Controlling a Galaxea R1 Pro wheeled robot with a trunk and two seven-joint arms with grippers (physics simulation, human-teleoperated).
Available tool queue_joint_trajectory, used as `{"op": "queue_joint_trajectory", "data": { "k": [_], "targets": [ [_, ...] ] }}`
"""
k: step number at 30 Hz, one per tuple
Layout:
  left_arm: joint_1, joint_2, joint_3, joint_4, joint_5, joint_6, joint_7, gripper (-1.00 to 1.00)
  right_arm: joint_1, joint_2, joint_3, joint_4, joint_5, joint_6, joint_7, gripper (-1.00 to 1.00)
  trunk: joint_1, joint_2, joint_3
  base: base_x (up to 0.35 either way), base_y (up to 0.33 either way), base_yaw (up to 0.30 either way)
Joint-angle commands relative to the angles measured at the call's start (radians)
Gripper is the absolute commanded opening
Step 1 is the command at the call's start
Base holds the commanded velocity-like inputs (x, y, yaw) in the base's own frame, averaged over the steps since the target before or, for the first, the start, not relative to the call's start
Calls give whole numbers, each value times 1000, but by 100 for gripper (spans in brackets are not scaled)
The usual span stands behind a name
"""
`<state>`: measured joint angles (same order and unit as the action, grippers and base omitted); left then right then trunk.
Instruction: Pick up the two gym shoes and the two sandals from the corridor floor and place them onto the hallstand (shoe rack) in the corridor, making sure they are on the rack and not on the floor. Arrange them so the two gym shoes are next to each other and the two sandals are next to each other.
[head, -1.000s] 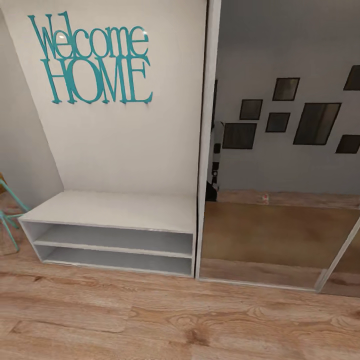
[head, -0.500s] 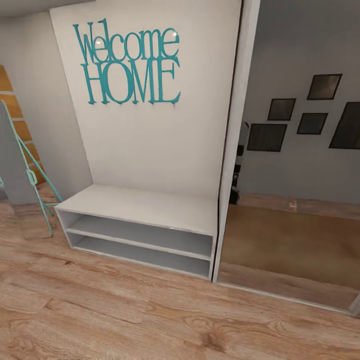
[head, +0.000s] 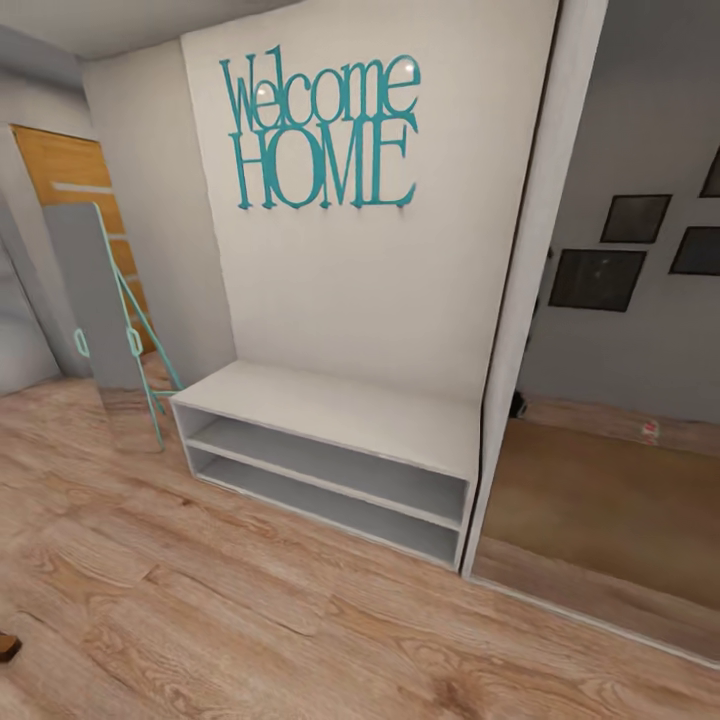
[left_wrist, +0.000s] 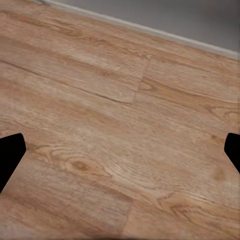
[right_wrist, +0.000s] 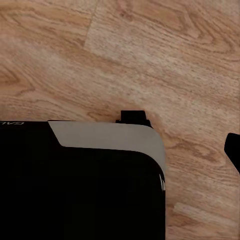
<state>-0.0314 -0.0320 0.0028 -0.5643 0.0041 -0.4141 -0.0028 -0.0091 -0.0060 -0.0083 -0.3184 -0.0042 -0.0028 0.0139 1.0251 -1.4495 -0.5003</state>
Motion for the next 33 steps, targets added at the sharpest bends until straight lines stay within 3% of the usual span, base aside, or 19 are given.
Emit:
{"op": "queue_joint_trajectory", "data": {
  "k": [1,33],
  "targets": [
    [-1,0,0,1,0,-3,0,100,0,0,-1,-1,0,0,1,100,0,-1,-1,0,0,293],
    [-1,0,0,1,-1,-3,1,100,0,-3,-1,-1,0,0,1,100,0,-1,-1,0,0,293]
  ]
}}
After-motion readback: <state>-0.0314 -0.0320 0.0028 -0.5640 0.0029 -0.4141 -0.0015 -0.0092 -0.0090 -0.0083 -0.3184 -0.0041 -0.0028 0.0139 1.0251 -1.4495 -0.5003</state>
